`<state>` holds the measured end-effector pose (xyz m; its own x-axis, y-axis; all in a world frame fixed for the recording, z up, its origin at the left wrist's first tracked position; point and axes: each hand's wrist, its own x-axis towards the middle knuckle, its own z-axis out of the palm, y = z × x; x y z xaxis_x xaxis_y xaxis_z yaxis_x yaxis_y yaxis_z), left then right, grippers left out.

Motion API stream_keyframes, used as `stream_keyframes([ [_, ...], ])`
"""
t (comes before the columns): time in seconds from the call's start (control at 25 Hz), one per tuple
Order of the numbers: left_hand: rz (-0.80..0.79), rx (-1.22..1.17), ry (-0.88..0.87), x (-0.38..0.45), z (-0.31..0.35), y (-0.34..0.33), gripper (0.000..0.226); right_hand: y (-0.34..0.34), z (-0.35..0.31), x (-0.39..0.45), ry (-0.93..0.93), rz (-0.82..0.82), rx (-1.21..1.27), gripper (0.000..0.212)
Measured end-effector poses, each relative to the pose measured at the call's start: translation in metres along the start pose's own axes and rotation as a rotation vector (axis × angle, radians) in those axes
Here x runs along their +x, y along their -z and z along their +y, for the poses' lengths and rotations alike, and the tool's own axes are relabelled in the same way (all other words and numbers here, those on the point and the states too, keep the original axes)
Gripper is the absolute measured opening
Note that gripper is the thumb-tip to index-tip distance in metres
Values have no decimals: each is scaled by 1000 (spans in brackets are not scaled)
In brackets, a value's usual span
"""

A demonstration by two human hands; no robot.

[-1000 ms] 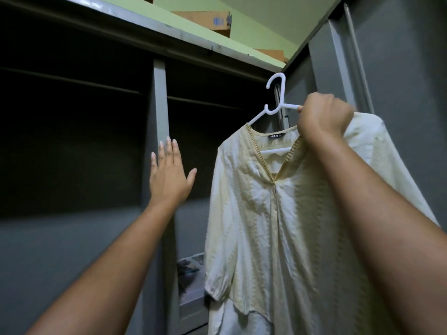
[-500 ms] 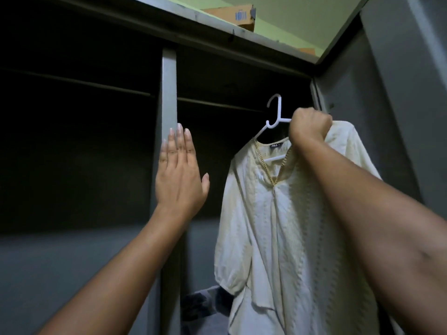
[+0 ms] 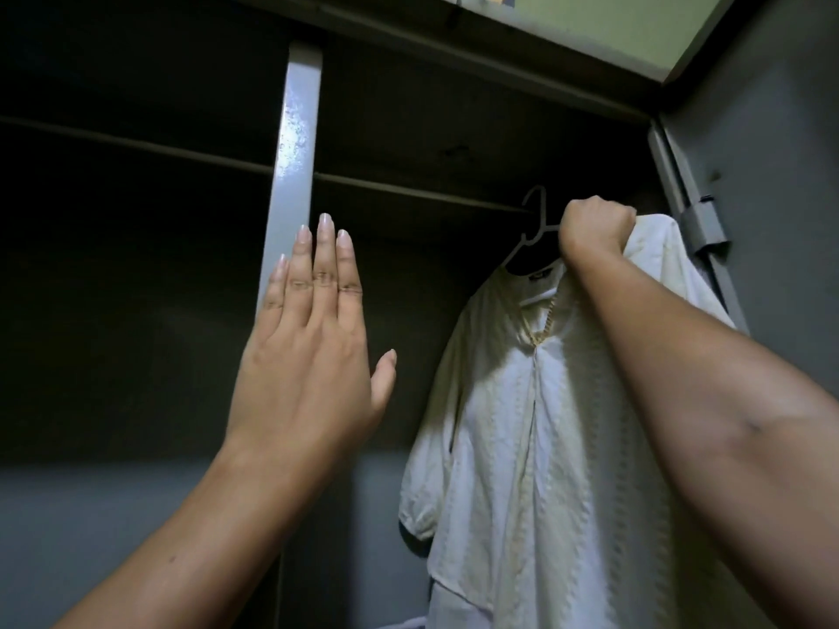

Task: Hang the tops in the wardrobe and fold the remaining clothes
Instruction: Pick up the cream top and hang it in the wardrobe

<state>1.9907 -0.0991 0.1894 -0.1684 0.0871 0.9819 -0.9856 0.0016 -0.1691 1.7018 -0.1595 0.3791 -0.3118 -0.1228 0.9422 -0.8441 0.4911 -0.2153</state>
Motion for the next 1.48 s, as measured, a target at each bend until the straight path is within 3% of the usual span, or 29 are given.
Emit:
stream_keyframes([
  [0.2, -4, 13, 6, 0, 1, 1, 94, -17, 7, -12, 53, -5, -44, 30],
  [0.36, -39, 24, 14, -3, 0, 6, 94, -35, 14, -47, 193, 141, -246, 55],
  [0.44, -52, 2, 23, -3, 1, 8, 93, -57, 20, -92, 307, 87, -405, 62],
  [0.6, -106, -54, 18, -10, 2, 16, 91, -103, 49, -239, 371, -632, -378, 60],
  [0.68, -152, -102, -26, -20, 1, 20, 90, -91, 52, -294, 406, -1148, -281, 47],
  [0.72, -176, -143, -51, -27, 1, 23, 89, -80, 47, -309, 387, -1323, -203, 42],
  [0.76, -200, -195, -65, -35, 1, 26, 88, -66, 42, -318, 364, -1386, -84, 42],
  [0.96, -284, -639, 30, -95, -14, 54, 80, 20, 33, -361, 100, -1121, 508, 56],
  [1.12, -453, -808, 212, -178, -48, 69, 75, 82, 53, -433, -213, -1014, 857, 64],
  [1.2, -567, -915, 392, -215, -61, 86, 72, 104, 70, -468, -376, -1015, 1000, 65],
  [1.36, -706, -1106, 606, -260, -63, 150, 68, 150, 114, -516, -589, -1115, 1035, 77],
  [1.48, -758, -1246, 763, -274, -41, 204, 62, 205, 151, -544, -637, -1125, 1036, 75],
])
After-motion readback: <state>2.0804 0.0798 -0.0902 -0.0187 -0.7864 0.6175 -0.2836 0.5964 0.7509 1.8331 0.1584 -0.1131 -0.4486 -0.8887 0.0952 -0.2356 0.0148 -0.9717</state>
